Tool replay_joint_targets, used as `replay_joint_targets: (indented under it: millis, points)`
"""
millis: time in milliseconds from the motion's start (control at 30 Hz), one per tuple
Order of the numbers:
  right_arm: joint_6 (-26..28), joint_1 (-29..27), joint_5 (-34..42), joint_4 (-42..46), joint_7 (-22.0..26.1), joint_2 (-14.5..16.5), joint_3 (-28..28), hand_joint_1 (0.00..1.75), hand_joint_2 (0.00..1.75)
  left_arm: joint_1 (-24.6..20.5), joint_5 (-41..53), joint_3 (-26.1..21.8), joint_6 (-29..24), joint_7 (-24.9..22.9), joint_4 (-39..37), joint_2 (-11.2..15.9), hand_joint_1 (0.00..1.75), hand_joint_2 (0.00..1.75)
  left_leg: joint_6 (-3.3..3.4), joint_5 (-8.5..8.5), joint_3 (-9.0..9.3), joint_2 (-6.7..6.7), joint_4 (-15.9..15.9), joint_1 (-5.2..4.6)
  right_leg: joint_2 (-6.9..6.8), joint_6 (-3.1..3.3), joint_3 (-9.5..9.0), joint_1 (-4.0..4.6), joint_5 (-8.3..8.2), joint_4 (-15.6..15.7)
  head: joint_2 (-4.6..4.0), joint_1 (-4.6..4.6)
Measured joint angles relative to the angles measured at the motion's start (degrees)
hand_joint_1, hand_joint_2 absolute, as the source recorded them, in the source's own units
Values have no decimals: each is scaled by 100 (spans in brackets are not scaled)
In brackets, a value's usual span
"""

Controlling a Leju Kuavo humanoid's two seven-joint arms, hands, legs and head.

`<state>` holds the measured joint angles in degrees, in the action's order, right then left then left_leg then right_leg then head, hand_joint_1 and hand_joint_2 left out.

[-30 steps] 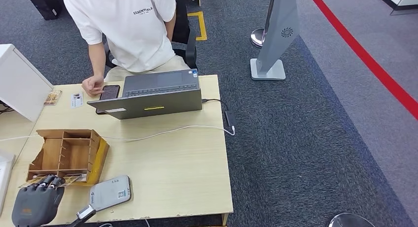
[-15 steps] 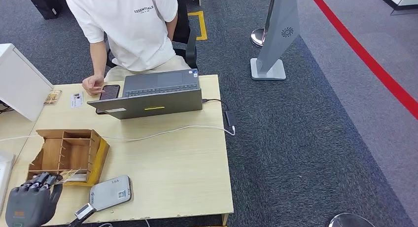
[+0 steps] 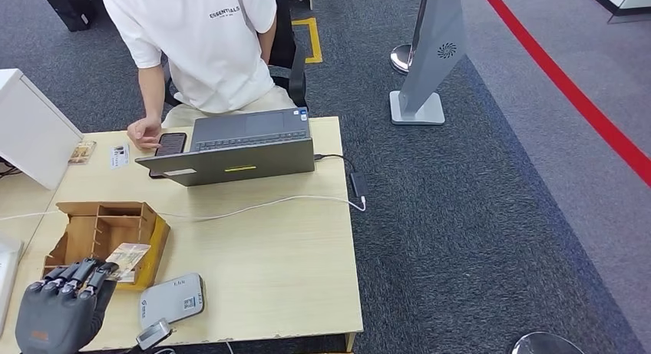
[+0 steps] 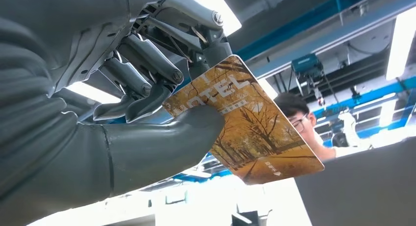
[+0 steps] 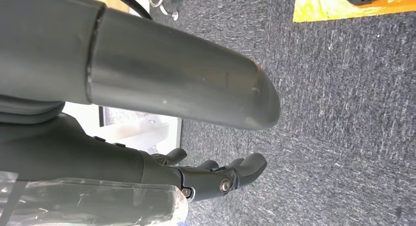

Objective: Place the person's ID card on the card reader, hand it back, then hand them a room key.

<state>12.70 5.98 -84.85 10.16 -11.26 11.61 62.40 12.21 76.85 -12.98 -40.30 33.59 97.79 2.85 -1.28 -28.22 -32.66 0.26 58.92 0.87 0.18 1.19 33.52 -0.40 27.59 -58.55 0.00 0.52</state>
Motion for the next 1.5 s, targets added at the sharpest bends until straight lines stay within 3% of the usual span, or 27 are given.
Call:
replay_joint_targets:
  millis: [267, 367, 500, 700, 867, 1400, 1500]
  points:
    - [-2, 0, -19, 0, -4, 0, 8, 0, 0, 36, -161, 125, 0, 11, 244, 37, 175, 175, 0, 0, 0, 0, 0, -1, 0, 0, 1, 0, 0, 1, 0, 0]
    - [-26, 2, -119, 0, 13, 0, 9, 0, 0, -167, -169, 222, 1, -73, 339, 80, 175, 175, 4, 4, -1, -7, 1, -1, -8, -1, 0, 0, 0, 1, 0, 0]
    - [-125, 12, -362, 0, 131, 0, -44, 0, 0, -1024, 181, 258, 7, -246, 212, 242, 175, 175, 2, 21, -7, -27, 2, 0, -28, 2, -3, 0, -6, -1, 0, -3]
    - [-226, 24, -509, 0, 165, 0, -225, 0, 0, -2333, 612, 207, 17, -441, -611, 540, 175, 175, -5, 37, -2, -24, 2, 2, -25, 14, -2, 2, -21, -3, 0, -3]
    - [-304, 24, -525, 0, 113, 0, -382, 0, 0, -2978, 711, 209, 16, -850, -1254, 762, 175, 175, -5, 39, -2, -21, 2, 2, -17, 14, 0, 2, -22, -3, 0, 0]
    - [-335, 20, -526, 0, 111, 0, -543, 0, 0, -3226, 761, 209, 20, -931, -1901, 887, 175, 175, 0, 22, -27, 6, 5, 1, 12, 11, 26, 2, -20, 8, 0, 0]
    - [-334, 19, -517, 0, 104, 0, -561, 0, 0, -3195, 736, 220, 20, -1030, -1940, 897, 44, 175, 1, 21, -30, 7, 4, 1, 13, 9, 27, 2, -18, 12, 0, 0]
